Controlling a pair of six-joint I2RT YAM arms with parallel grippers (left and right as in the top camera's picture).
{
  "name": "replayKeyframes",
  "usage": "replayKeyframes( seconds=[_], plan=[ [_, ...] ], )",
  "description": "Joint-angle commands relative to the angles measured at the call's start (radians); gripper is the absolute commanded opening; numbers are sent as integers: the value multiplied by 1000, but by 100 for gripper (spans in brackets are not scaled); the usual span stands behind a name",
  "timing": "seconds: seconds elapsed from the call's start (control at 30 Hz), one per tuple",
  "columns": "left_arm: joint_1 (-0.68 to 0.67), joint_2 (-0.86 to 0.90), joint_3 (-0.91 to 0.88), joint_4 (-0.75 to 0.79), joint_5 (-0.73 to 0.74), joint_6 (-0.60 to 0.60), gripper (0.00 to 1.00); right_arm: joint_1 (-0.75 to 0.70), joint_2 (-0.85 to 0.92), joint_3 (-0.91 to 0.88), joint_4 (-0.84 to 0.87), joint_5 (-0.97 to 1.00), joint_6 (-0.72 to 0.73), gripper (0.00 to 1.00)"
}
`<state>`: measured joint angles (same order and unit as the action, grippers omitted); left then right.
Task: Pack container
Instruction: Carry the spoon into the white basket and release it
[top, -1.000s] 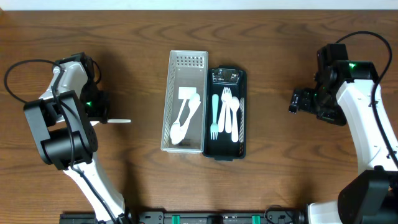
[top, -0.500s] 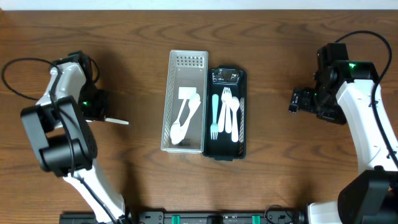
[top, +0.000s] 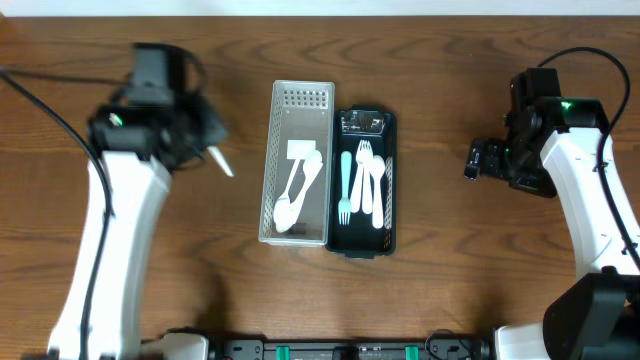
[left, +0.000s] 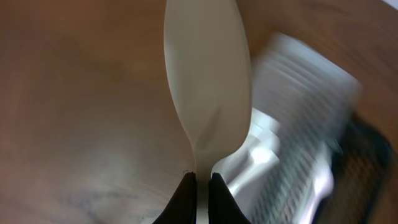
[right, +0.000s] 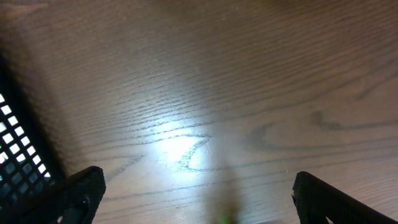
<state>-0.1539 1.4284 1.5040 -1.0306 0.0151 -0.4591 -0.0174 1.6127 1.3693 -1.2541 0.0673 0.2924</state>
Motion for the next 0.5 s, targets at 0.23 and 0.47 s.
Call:
replayKeyframes(
  seconds=[0.23, 0.47],
  plan=[
    [-337, 40, 3, 24, -61, 503, 6, -2, -8, 4, 9, 7, -17, 99],
    [-319, 236, 3, 118, -61, 480, 6, -2, -8, 4, 8, 7, -18, 99]
  ],
)
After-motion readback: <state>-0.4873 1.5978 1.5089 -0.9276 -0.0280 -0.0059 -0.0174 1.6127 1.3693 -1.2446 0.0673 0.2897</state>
